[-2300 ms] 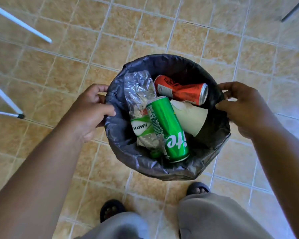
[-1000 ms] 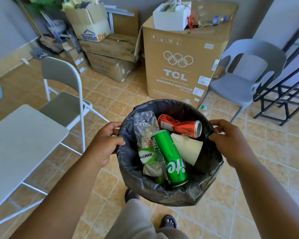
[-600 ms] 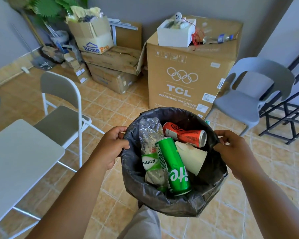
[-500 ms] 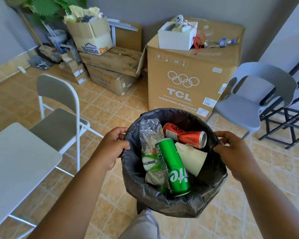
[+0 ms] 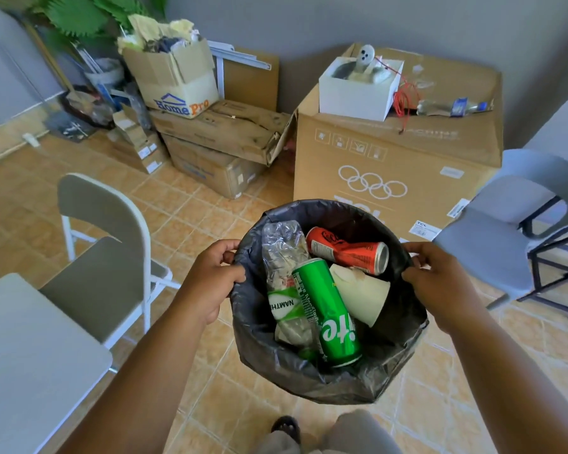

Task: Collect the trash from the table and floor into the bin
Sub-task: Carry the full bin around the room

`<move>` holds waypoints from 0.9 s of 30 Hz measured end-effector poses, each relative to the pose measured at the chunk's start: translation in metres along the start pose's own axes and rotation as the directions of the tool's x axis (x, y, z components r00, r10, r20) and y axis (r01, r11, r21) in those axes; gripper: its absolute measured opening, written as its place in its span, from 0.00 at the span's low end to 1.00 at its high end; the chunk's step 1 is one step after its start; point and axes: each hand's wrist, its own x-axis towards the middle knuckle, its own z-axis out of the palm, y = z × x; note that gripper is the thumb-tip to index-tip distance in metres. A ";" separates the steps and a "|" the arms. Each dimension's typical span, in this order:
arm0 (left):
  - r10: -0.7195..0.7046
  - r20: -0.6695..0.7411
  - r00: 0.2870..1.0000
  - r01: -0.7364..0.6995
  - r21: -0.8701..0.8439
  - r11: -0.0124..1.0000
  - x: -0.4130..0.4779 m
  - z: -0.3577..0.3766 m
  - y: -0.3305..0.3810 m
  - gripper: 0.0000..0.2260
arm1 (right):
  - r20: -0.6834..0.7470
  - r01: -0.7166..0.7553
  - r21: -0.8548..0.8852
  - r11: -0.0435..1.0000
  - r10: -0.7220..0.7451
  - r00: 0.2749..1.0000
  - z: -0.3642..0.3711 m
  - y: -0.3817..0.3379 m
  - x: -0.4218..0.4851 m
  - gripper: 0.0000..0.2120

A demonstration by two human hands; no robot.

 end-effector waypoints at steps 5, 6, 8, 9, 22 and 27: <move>-0.017 -0.064 0.998 0.017 -0.004 1.000 0.059 -0.009 0.015 0.25 | 0.034 0.037 -0.005 0.999 -0.037 0.999 0.028 -0.029 0.070 0.20; -0.019 -0.071 0.997 0.019 -0.002 1.000 0.072 -0.009 0.019 0.25 | 0.040 0.058 -0.006 0.998 -0.058 0.998 0.035 -0.035 0.089 0.20; -0.026 -0.123 0.992 0.024 -0.019 1.000 0.101 -0.009 0.027 0.25 | 0.091 0.086 0.000 0.996 -0.086 0.992 0.048 -0.048 0.129 0.20; -0.039 -0.160 0.986 0.035 -0.025 0.999 0.119 -0.009 0.031 0.25 | 0.121 0.097 -0.007 0.995 -0.095 0.988 0.054 -0.055 0.152 0.20; -0.065 -0.409 0.910 0.023 -0.105 0.994 0.236 -0.031 0.103 0.23 | 0.377 0.264 0.017 0.964 -0.251 0.891 0.121 -0.173 0.349 0.21; -0.088 -0.458 0.884 0.014 -0.163 0.987 0.293 -0.071 0.118 0.23 | 0.443 0.327 -0.008 0.945 -0.290 0.848 0.172 -0.221 0.401 0.22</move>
